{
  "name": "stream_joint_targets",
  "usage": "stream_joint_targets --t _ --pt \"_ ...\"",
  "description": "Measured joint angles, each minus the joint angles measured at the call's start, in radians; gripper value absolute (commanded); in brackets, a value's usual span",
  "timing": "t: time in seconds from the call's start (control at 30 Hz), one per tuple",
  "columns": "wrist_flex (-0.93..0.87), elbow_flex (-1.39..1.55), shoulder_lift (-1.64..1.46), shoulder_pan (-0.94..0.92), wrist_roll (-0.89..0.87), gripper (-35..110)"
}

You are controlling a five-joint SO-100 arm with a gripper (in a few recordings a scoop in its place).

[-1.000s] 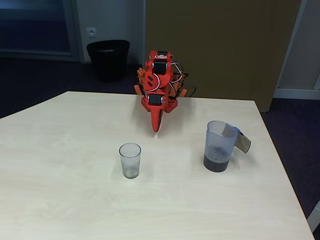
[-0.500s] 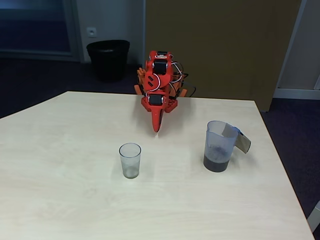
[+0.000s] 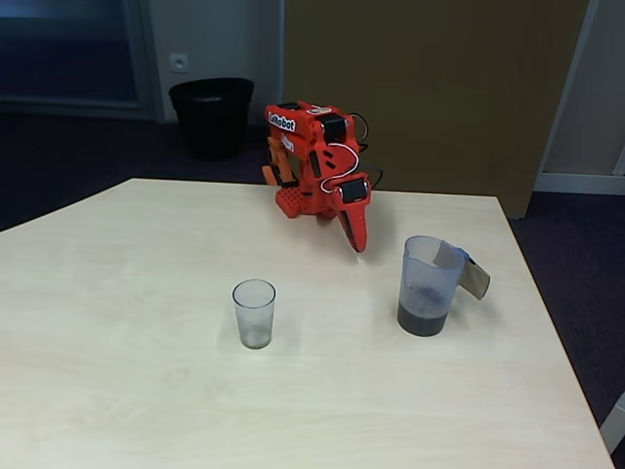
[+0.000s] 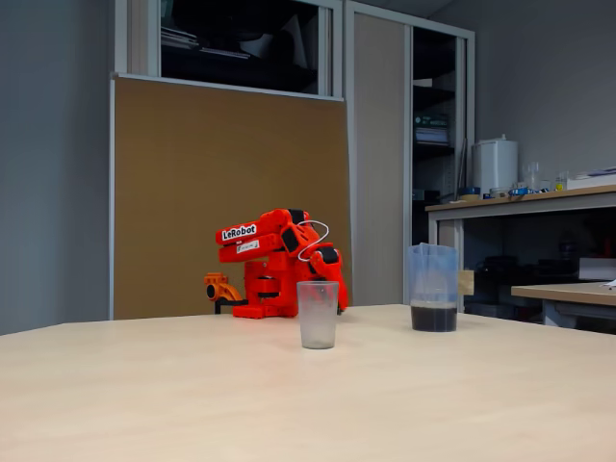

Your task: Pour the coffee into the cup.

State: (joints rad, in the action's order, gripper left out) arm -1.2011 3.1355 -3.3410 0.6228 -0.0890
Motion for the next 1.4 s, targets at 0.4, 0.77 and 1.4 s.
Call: stream_joint_targets --t 0.4,0.77,1.4 --pt "0.169 0.000 -0.037 0.078 -0.482 4" --pt "0.233 0.000 -0.037 0.081 -1.045 4" --pt "0.442 0.000 0.017 0.229 -1.378 12"
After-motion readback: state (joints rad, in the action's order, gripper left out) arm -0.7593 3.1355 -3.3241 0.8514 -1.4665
